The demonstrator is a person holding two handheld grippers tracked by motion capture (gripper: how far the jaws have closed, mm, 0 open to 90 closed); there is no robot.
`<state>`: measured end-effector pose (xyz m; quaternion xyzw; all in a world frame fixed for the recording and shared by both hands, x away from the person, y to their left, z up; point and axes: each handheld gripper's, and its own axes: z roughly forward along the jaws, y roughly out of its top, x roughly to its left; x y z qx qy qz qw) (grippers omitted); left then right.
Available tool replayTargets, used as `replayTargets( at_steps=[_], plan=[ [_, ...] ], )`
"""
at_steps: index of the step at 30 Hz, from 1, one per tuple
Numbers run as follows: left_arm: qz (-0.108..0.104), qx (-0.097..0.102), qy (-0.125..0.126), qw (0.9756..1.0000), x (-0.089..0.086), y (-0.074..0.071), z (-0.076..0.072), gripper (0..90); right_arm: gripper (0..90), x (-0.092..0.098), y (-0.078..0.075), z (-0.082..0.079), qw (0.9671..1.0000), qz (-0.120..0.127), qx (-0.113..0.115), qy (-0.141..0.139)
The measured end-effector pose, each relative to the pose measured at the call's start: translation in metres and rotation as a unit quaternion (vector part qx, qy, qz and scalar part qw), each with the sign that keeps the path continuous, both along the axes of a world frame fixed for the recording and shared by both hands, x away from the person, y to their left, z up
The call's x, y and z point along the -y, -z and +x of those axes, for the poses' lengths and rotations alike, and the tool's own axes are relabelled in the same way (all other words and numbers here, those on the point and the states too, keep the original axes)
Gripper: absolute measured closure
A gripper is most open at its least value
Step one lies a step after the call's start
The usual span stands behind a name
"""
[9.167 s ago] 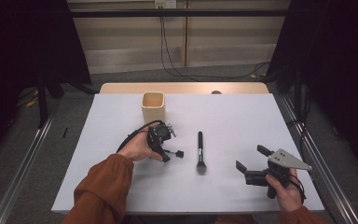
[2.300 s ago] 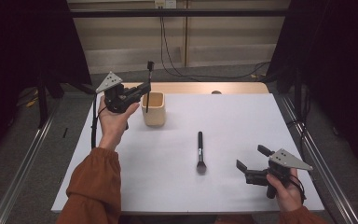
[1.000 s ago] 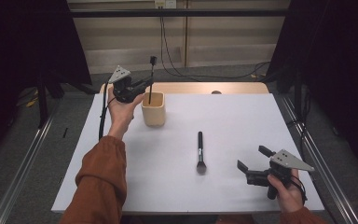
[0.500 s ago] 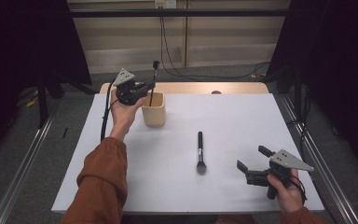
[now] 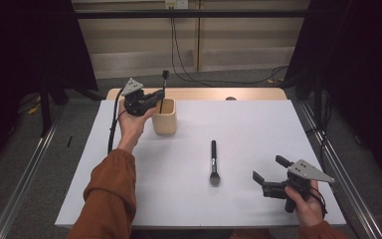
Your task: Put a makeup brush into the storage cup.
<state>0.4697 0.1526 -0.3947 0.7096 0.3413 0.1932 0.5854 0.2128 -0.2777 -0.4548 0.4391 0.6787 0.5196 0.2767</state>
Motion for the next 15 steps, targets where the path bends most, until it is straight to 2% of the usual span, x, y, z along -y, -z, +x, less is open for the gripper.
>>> replayTargets(
  at_steps=[15],
  plan=[
    [0.012,-0.013,0.000,0.9998,-0.002,0.012,-0.003,85.6,0.0,0.000,0.000,0.000,1.0000,-0.001,0.001,0.001]
  ],
)
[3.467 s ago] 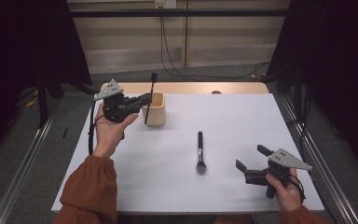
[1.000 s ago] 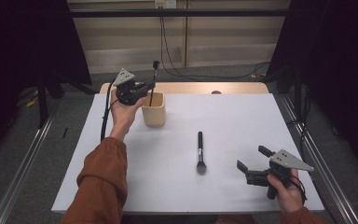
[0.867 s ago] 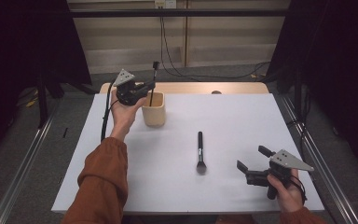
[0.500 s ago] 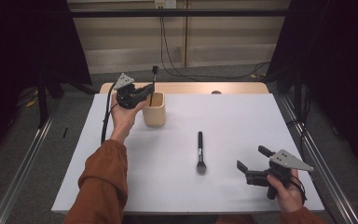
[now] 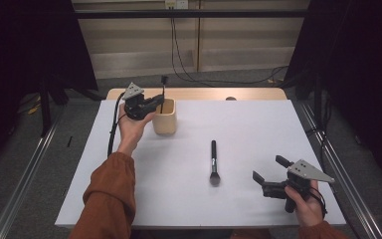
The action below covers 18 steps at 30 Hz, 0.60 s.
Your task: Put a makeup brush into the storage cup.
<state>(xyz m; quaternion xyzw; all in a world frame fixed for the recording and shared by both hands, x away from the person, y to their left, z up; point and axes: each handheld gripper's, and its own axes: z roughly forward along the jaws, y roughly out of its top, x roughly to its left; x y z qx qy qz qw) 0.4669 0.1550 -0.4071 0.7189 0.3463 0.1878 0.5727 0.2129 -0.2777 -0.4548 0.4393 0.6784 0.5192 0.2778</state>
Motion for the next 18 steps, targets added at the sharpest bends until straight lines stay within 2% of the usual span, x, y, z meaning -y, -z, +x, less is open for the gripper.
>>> replayTargets(
  at_steps=[7,13,18],
  plan=[
    [0.006,-0.011,0.002,0.9999,-0.0016,0.0063,-0.0015,85.6,0.0,-0.0004,-0.0001,-0.0001,1.0000,0.000,0.000,0.000],
    [0.020,-0.015,0.005,0.9997,-0.0020,0.0070,-0.0022,85.5,0.0,-0.0001,0.0001,0.0001,1.0000,0.000,0.000,0.000],
    [0.014,-0.029,0.005,0.9995,-0.0018,0.0087,-0.0026,84.6,0.0,-0.0009,-0.0001,0.0001,1.0000,0.000,0.000,0.000]
  ],
)
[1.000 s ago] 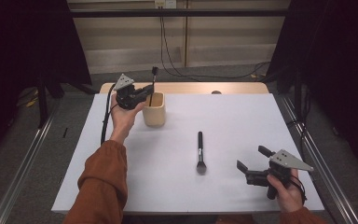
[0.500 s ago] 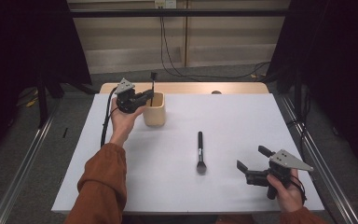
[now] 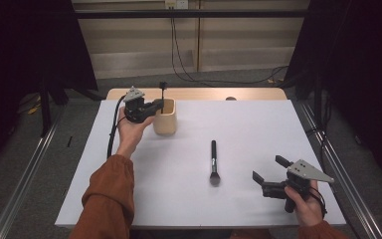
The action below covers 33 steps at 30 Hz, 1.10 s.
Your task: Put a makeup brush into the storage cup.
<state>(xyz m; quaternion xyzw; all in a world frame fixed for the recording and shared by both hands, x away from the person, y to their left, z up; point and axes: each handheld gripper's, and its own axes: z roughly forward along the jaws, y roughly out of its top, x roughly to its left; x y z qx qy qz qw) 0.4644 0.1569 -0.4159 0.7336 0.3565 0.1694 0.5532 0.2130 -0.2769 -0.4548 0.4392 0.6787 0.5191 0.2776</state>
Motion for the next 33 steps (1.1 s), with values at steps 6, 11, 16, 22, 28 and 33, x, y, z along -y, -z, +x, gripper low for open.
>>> replayTargets(
  at_steps=[6,11,16,22,28,33],
  plan=[
    [0.001,-0.008,-0.006,0.9999,-0.002,0.000,0.000,78.0,0.0,0.000,0.000,0.000,1.0000,0.000,0.000,-0.001],
    [-0.009,-0.011,-0.008,0.9999,-0.005,0.000,-0.003,68.2,0.0,0.000,0.000,0.000,1.0000,0.000,0.000,0.000],
    [-0.023,-0.014,-0.018,0.9995,-0.009,0.001,-0.007,49.4,0.0,0.000,0.000,0.000,1.0000,0.001,0.000,-0.001],
    [-0.038,-0.008,-0.023,0.9990,-0.015,-0.001,-0.014,31.0,0.0,0.000,0.000,0.001,1.0000,0.002,0.000,-0.001],
    [-0.025,0.006,-0.032,0.9992,-0.021,-0.008,-0.023,14.4,0.0,-0.001,0.000,0.001,1.0000,0.001,0.000,-0.001],
    [-0.052,-0.011,-0.029,0.9982,-0.027,-0.010,-0.030,6.8,0.0,-0.001,0.000,0.001,1.0000,0.003,0.000,0.001]
  ],
)
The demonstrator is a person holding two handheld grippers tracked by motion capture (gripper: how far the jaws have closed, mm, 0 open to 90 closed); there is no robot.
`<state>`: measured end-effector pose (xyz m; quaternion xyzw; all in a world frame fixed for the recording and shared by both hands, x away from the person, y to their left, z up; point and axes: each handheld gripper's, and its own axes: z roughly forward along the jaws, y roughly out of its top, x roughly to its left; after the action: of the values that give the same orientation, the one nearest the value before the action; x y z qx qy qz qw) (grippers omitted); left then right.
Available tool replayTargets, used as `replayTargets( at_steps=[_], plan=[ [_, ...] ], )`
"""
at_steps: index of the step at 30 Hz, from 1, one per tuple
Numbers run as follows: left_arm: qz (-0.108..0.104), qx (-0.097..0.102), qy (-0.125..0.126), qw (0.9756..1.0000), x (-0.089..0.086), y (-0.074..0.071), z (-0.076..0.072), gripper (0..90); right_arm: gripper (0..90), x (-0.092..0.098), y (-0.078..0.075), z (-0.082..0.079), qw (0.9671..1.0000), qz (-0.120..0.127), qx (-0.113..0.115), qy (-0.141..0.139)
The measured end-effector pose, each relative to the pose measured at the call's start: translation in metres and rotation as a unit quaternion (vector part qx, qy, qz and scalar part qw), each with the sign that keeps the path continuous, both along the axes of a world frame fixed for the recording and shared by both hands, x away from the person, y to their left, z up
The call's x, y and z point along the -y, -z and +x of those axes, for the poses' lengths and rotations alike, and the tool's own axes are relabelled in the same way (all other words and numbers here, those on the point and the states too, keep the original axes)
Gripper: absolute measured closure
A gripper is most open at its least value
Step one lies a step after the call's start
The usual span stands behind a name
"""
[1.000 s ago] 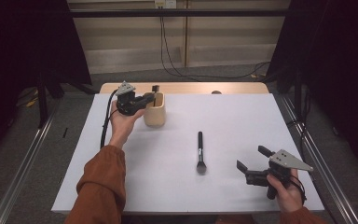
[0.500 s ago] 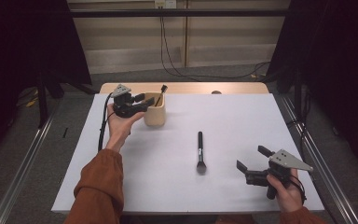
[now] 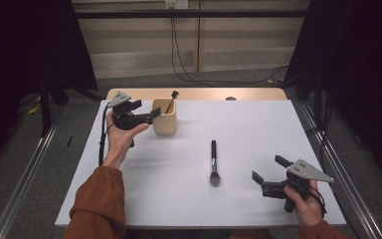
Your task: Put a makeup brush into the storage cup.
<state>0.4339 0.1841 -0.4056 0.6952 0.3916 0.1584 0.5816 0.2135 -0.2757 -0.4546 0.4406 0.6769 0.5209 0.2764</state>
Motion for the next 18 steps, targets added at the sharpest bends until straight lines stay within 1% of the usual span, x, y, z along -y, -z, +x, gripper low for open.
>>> replayTargets(
  at_steps=[1,2,3,4,5,8,10,12,16,18],
  plan=[
    [-0.002,0.000,0.000,1.0000,-0.001,0.000,-0.002,6.8,0.0,0.000,0.000,0.000,1.0000,-0.001,-0.001,0.000],
    [0.001,0.001,0.001,1.0000,-0.001,0.000,-0.005,6.2,0.0,0.000,0.000,0.000,1.0000,-0.001,-0.001,-0.001],
    [0.000,0.000,0.000,1.0000,-0.001,0.001,-0.006,5.6,0.0,0.000,0.000,0.000,1.0000,-0.003,0.000,-0.002],
    [0.007,-0.001,0.002,1.0000,-0.002,0.002,-0.008,4.9,0.0,0.000,0.000,0.000,1.0000,-0.003,0.000,-0.002],
    [0.010,0.003,0.002,0.9999,-0.002,0.003,-0.010,3.9,0.0,0.000,0.000,0.001,1.0000,-0.003,-0.001,-0.002],
    [0.018,0.003,0.003,0.9998,-0.004,0.004,-0.015,4.0,0.0,0.000,0.000,0.001,1.0000,-0.003,0.000,-0.002],
    [0.028,0.014,0.014,0.9994,-0.005,0.004,-0.020,3.9,0.0,0.000,0.000,0.001,1.0000,-0.003,0.000,-0.001],
    [0.038,0.020,0.013,0.9990,-0.006,0.003,-0.024,3.9,0.0,0.000,0.000,0.001,1.0000,-0.003,0.000,-0.002],
    [0.039,0.023,0.016,0.9988,-0.010,0.000,-0.034,3.9,0.0,0.000,0.000,0.001,1.0000,-0.003,0.000,-0.003],
    [0.040,0.020,0.013,0.9989,-0.011,0.000,-0.038,3.8,0.0,0.000,0.000,0.001,1.0000,-0.002,-0.001,-0.003]
  ],
)
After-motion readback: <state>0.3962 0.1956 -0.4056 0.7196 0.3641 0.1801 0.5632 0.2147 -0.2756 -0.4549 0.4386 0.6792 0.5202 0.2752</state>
